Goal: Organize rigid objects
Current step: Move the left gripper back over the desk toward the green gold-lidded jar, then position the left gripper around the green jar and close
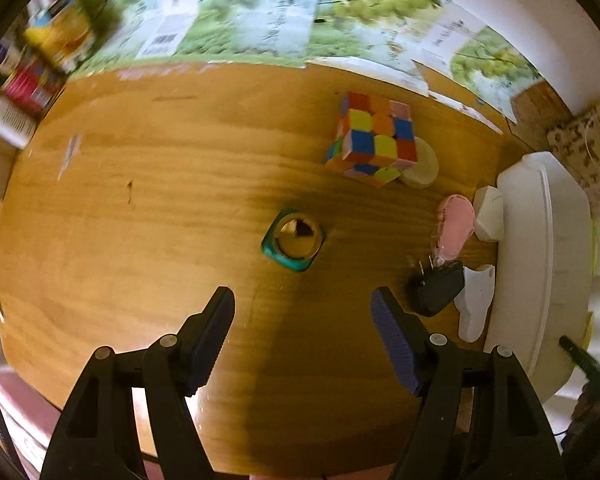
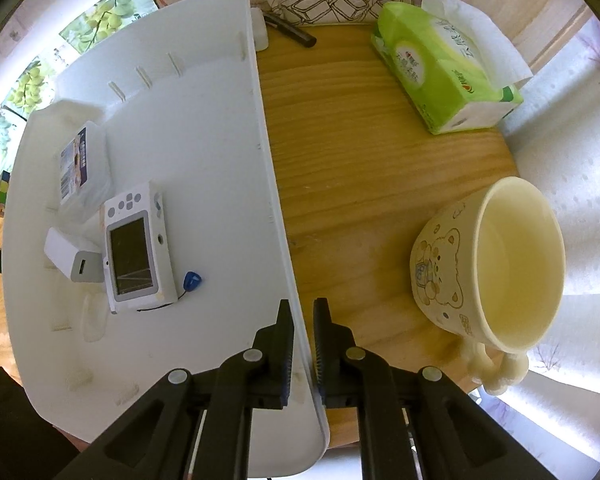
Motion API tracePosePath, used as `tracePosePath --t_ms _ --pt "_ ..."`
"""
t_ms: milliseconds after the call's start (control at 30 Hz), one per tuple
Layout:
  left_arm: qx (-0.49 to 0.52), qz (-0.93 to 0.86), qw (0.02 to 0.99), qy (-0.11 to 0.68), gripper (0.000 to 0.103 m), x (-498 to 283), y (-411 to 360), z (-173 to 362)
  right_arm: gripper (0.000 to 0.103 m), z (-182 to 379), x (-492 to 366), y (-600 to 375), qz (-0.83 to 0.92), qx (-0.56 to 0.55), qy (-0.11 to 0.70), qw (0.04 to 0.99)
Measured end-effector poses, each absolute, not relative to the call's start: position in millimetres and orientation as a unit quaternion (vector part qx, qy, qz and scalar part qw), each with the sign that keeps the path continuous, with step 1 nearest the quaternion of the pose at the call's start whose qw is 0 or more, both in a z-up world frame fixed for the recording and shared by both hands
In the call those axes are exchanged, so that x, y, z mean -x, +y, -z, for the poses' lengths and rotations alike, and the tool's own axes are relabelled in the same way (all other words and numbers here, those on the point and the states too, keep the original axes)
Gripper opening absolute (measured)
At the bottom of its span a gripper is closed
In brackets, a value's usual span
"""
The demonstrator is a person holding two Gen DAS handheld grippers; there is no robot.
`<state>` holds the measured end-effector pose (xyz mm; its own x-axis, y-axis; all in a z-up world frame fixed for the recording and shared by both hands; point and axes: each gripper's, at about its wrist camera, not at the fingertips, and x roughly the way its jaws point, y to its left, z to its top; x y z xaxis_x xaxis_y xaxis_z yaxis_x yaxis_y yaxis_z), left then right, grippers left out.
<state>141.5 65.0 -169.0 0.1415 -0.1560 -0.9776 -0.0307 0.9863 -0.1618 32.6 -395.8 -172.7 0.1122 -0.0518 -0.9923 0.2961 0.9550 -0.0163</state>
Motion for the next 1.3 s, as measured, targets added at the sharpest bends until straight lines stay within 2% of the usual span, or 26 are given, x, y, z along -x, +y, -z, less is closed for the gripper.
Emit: tracePosePath --t_ms 900,1100,1233,1300 --pt "0.072 0.074 0.709 0.698 0.073 -181.6 58.6 230.2 0.012 183.5 -41.5 -412.6 0.140 -0.127 0.672 0.716" --pt "0.081 0.073 0.704 0.702 0.065 -185.7 59.5 235.2 0.012 183.0 -43.0 -414.6 0.140 -0.128 0.673 0.715" --pt "0.088 0.068 0.706 0.700 0.053 -189.8 64.9 236.6 0.012 182.5 -43.9 -414.5 0.140 -0.126 0.675 0.714" --pt "0.094 0.069 0.706 0.699 0.053 -191.2 67.9 236.5 0.012 182.7 -44.1 -414.2 0.140 -0.125 0.675 0.714"
